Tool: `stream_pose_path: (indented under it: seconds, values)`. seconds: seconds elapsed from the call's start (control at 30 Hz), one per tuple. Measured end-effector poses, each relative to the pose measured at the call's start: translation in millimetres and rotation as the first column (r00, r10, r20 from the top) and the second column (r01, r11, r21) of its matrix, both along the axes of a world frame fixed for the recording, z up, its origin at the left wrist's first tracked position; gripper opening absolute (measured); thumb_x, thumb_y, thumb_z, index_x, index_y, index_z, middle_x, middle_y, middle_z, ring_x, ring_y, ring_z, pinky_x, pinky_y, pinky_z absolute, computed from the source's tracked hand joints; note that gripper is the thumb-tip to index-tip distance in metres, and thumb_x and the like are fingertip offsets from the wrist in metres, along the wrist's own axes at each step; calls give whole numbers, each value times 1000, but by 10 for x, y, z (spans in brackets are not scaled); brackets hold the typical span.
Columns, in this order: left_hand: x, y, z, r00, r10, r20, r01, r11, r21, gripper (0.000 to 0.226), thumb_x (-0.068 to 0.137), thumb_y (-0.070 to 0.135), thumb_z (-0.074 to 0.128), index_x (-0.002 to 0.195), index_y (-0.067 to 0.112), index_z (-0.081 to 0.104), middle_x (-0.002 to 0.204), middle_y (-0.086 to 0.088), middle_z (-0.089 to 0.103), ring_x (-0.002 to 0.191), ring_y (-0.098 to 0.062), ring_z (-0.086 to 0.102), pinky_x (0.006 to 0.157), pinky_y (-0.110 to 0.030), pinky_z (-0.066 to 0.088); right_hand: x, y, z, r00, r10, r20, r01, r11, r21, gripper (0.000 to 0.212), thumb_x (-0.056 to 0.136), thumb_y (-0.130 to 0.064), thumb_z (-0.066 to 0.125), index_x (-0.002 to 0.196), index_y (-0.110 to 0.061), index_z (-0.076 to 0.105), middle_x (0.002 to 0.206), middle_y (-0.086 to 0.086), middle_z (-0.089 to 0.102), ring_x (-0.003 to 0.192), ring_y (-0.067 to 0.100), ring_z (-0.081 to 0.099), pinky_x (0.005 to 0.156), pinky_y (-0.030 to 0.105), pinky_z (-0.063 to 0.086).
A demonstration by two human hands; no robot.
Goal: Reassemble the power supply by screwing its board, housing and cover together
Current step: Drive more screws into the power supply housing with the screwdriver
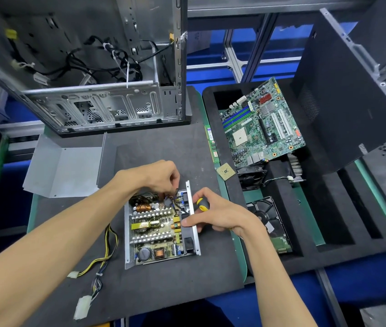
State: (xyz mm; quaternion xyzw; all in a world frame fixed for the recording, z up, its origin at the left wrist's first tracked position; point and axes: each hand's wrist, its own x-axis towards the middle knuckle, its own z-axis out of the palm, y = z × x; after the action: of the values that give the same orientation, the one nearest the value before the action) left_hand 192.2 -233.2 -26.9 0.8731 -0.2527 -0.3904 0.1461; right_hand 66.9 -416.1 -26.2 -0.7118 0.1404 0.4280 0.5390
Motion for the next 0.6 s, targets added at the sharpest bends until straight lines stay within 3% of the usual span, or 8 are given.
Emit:
stream_pose_path:
  seconds: [0.13,0.33,0.6]
  values:
    - [35,-86,51,995,16,-94,-8,997,82,20,82,3,68,67,14,67,60,0,71,55,-16,72,52,-21,52,-2,18,23,1000,-5,5,5,1000,-8,66,70,-36,93,114,-25,45,83,5,67,73,20,57,44,25,21]
    - [38,-165,82,989,24,-148,-7,993,116,15,81,-1,67,70,9,64,60,-4,69,55,-23,72,58,-29,58,-8,29,37,1000,-11,16,11,1000,-10,66,70,-36,93,115,-25,45,85,7,69,71,20,56,45,27,21]
    - [29,-215,86,983,75,-169,-51,989,140,13,81,-3,71,71,3,64,64,-11,66,61,-32,73,49,-30,57,-15,21,31,1000,-12,28,13,1000,-3,65,72,-35,92,115,-24,45,83,5,69,56,9,57,42,24,22]
